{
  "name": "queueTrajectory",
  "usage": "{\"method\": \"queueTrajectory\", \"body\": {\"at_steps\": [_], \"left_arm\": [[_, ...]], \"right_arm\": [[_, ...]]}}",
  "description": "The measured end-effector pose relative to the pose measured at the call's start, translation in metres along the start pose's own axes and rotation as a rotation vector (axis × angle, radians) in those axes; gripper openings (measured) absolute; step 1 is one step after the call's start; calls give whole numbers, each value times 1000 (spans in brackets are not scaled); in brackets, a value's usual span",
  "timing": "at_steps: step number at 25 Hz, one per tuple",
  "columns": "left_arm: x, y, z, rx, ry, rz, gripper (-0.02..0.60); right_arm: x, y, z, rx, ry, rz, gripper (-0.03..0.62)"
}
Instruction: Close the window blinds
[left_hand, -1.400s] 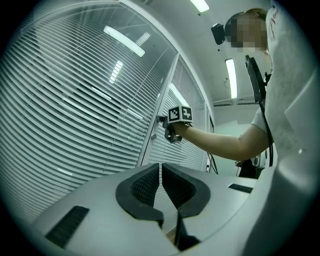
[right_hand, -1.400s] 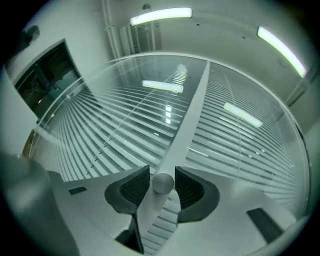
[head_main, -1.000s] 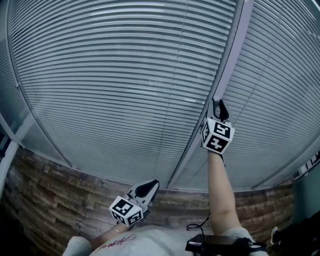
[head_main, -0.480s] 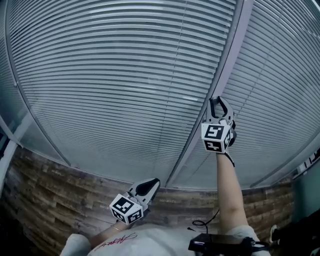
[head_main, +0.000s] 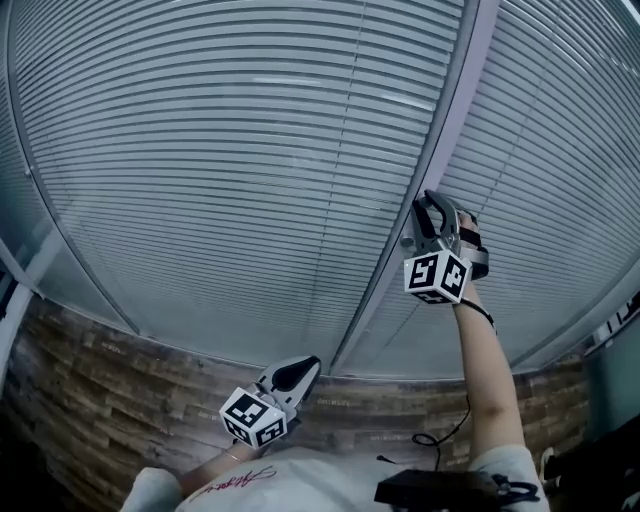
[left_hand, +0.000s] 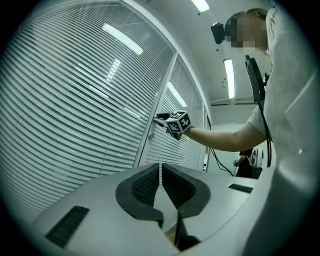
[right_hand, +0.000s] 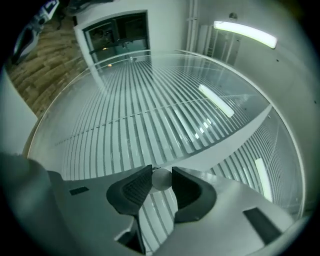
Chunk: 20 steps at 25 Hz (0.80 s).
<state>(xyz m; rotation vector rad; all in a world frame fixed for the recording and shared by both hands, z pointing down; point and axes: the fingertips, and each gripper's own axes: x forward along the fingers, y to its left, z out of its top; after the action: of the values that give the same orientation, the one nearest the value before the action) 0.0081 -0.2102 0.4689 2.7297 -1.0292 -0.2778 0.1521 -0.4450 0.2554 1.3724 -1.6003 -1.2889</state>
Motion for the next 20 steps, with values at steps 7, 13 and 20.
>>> {"method": "queueTrajectory", "body": {"at_steps": [7, 13, 20], "left_arm": [[0, -5, 0, -5, -10, -1, 29], [-1, -3, 2, -8, -19, 8, 28], [1, -1, -1, -9, -18, 7, 29]], "right_arm": [[-3, 4, 1, -275, -4, 68, 132], [-3, 7, 2, -424, -4, 104, 132], [-2, 16, -4, -695, 3, 163, 132]]}}
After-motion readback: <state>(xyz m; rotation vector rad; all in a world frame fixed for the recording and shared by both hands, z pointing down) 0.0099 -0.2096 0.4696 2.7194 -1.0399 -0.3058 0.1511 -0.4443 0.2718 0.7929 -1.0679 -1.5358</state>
